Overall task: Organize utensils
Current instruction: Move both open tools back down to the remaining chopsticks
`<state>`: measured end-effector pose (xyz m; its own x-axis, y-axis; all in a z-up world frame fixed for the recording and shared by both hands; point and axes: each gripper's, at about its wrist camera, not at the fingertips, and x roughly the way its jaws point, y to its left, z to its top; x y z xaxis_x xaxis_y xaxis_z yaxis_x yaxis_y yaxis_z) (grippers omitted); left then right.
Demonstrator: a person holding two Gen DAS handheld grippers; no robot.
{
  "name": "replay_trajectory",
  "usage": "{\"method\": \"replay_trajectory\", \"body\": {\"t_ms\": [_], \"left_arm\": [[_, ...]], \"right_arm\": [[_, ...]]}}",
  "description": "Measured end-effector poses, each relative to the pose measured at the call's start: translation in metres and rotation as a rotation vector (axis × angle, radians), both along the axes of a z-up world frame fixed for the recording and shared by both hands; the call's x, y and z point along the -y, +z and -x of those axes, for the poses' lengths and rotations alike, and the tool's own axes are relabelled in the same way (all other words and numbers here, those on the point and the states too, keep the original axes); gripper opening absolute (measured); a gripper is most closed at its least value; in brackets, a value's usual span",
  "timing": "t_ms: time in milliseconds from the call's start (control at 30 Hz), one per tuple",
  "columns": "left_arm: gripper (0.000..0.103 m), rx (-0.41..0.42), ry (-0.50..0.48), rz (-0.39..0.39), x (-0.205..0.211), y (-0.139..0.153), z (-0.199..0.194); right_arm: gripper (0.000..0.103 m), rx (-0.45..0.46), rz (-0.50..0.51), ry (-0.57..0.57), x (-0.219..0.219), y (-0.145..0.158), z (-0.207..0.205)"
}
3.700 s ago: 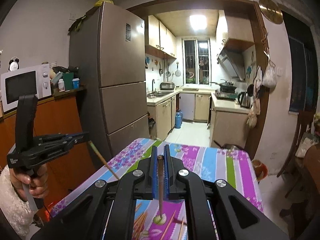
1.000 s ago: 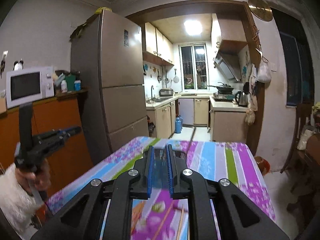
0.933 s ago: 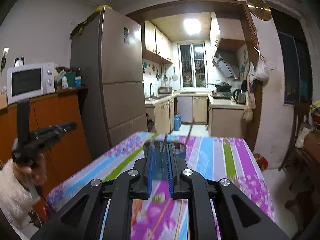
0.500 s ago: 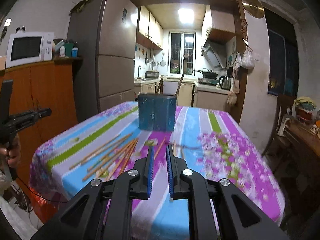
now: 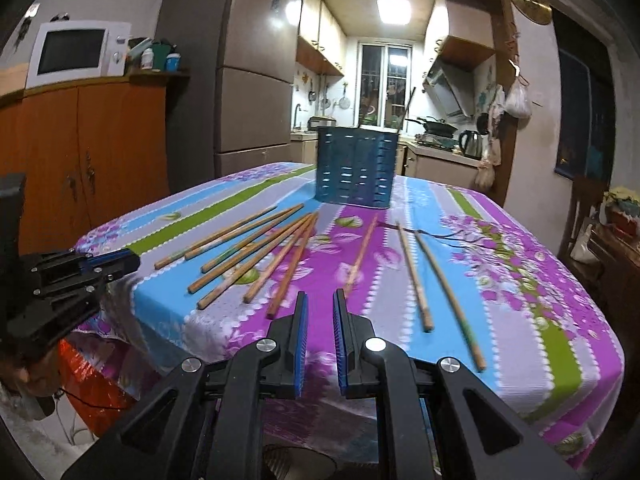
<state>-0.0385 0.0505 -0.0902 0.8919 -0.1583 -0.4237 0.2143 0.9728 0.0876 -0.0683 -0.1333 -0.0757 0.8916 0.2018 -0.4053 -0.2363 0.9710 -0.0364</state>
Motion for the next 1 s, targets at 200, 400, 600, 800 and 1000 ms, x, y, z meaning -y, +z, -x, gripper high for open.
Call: {"method": "replay_trajectory", "body": {"t_ms": [200,400,600,800,1000], "left_arm": [[0.007,0.019,0.014,-0.039,0.003,-0.008,-0.004],[0.007,0.011,0.059,-0.046,0.002,-0.018,-0.015],[0.02,0.039,0.072,-0.068,0.002,-0.021,-0.019],[0.031,0.054,0.062,-0.067,0.002,-0.021,-0.022],[0.031,0.059,0.057,-0.052,0.0,-0.022,-0.024]], "right_arm": [[0.023,-0.004,0.012,0.018,-0.015,-0.008,-0.004],[0.025,-0.025,0.001,-0.018,-0.013,-0.013,-0.012],[0.03,-0.043,-0.007,-0.022,-0.017,-0.021,-0.017],[0.03,-0.077,0.006,-0.022,-0.028,-0.027,-0.028],[0.03,-0.078,0.018,-0.043,-0.034,-0.028,-0.034]]}}
